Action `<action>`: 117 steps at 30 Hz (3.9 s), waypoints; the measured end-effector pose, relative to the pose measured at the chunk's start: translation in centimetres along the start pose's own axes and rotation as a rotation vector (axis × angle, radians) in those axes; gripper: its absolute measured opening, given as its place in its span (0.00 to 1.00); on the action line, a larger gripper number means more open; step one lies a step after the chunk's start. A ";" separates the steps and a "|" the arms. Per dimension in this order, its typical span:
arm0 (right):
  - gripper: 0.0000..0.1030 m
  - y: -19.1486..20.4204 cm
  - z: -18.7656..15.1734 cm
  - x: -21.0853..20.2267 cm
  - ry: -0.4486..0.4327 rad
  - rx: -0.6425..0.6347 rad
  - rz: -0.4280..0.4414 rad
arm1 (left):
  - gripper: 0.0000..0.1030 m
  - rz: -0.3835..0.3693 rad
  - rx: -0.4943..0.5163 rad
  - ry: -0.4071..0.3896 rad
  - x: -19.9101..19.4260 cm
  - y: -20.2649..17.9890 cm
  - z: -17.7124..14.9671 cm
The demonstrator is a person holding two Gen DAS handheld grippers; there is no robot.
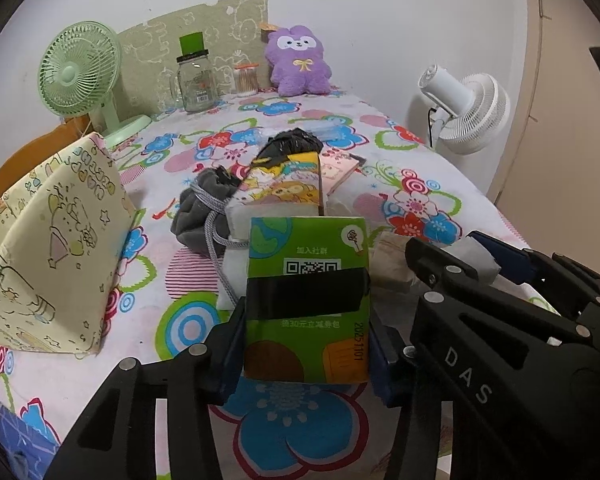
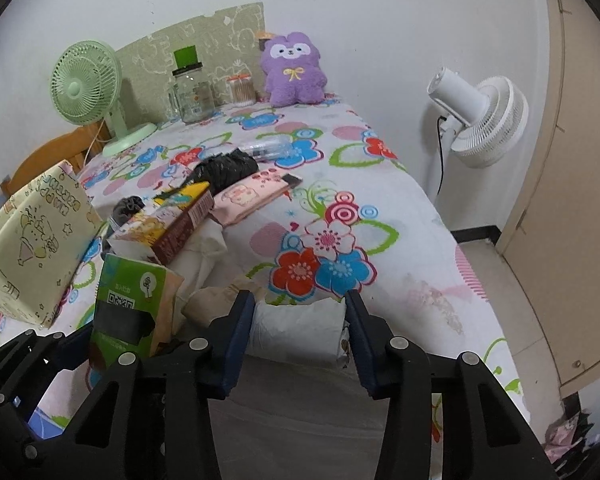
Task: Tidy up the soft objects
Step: 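Lift and carry the tissue pack and towel toward the yellow fabric box with both tools, then lower both items into the yellow fabric box and open both tools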
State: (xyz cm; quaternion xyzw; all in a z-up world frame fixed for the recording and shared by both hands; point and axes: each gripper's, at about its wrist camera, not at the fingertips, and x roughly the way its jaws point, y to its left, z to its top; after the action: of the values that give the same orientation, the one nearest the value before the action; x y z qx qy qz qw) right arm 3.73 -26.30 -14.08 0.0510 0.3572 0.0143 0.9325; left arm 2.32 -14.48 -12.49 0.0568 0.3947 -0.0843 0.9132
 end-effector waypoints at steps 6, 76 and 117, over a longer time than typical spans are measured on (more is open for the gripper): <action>0.47 0.7 0.7 -1.0 -0.019 -0.006 0.001 | 0.51 -0.003 -0.010 -0.027 -1.0 0.5 0.5; 0.47 17.1 11.0 -5.8 -0.147 -0.177 0.104 | 0.50 0.085 -0.116 -0.129 -7.5 14.8 7.9; 0.47 28.8 8.8 3.3 0.065 -0.304 0.210 | 0.52 0.140 -0.160 0.079 -0.5 26.5 4.8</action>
State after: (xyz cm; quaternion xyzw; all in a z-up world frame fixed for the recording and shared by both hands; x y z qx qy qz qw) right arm 12.38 1.77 -6.73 -0.0538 0.3735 0.1670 0.9109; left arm 10.63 10.67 -7.85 0.0145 0.4310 0.0139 0.9021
